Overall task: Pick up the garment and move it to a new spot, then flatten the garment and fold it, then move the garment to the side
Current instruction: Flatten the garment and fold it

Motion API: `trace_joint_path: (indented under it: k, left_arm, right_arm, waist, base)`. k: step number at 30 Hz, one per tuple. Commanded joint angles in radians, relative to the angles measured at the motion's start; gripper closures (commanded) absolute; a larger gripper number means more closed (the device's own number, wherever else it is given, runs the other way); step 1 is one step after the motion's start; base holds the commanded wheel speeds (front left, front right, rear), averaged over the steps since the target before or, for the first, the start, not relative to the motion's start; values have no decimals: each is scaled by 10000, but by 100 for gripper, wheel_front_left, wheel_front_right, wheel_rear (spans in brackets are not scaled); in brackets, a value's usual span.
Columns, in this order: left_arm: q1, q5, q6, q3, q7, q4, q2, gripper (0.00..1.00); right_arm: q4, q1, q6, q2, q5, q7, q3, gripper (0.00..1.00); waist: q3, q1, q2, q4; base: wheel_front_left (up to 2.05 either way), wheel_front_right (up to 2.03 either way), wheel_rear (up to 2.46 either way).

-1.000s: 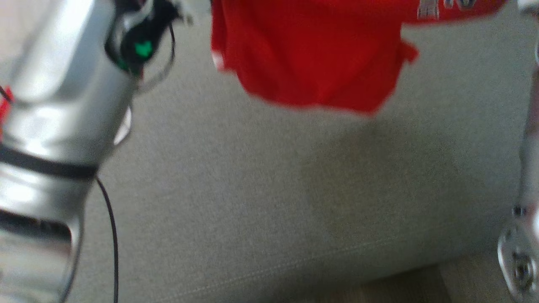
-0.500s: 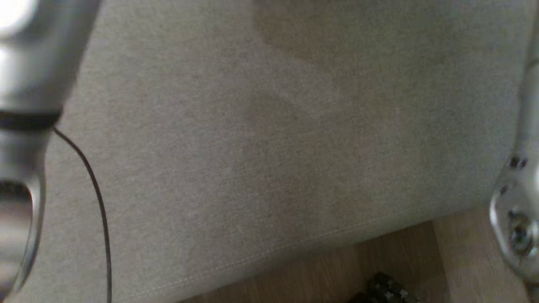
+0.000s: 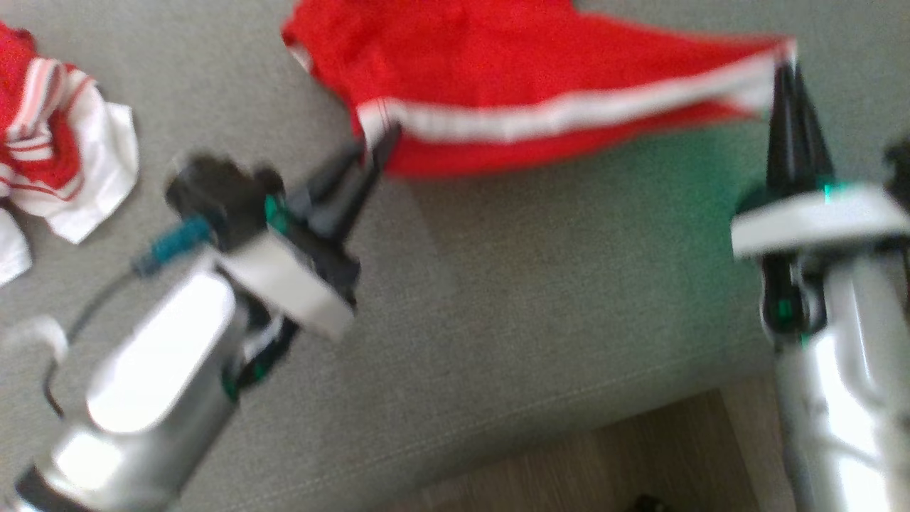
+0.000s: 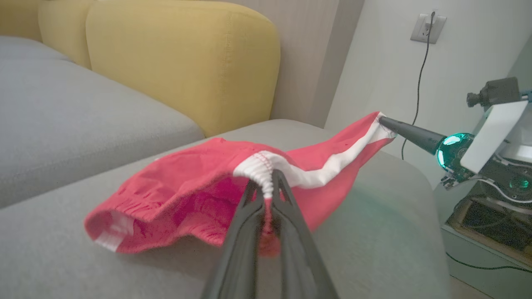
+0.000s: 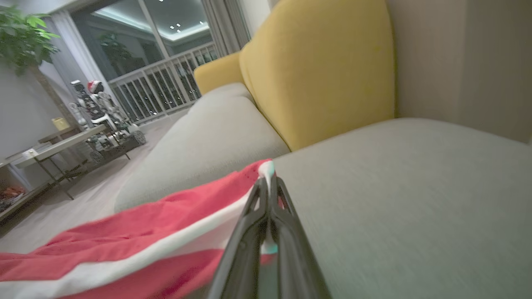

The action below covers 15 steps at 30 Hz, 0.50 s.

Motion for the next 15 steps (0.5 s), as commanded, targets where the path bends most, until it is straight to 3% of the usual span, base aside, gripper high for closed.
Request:
trace_joint_path:
  k: [1,3,8,15]
  left_arm:
    - [200,-69,-60,448,-48,-585,353,100]
    - [1226,-58,-60,504,-48,-1037,368,100]
    - [2626,-77,-61,813,-48,-1583,260,100]
    - [3600,-211,-61,1191,-49,-1786,-97,100]
  right_arm:
    - [-603,626,-2,-11,146,59,30,100]
    - [-1271,2023,-2,-84,419,244,-175,100]
    - [-2526,3823,-2,-62,772,431,-387,100]
    - [-3825,4996,-2,3,419,637,-733,100]
  waist:
    - [-582,-1,0,231]
    - [-1011,-1,0,381]
    - [-1672,-1,0,525]
    - [-2139,-1,0,766]
  base:
    - [0,0,0]
    - [0,0,0]
    - [0,0,0]
    - [0,0,0]
